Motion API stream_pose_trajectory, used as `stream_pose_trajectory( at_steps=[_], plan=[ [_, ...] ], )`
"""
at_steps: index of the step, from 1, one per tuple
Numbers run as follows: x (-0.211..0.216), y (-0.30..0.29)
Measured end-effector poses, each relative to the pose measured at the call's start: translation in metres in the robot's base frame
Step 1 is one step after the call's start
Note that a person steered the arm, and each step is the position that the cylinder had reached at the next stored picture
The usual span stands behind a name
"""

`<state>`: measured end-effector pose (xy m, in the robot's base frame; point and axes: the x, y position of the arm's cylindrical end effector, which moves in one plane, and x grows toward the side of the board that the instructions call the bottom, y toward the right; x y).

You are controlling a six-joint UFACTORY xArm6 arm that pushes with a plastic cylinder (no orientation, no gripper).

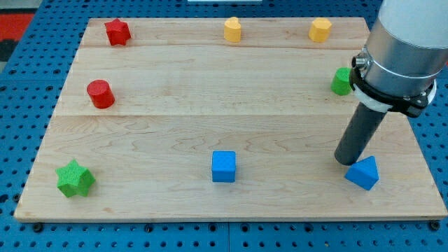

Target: Point at the green star

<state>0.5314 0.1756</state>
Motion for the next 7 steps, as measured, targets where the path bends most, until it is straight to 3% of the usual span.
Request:
stream_pose_trajectory(
  at_steps=[3,5,7],
  plan=[
    [-0.007,-0.012],
    [-0.044,-0.115],
    [-0.053,-0.239]
  ],
)
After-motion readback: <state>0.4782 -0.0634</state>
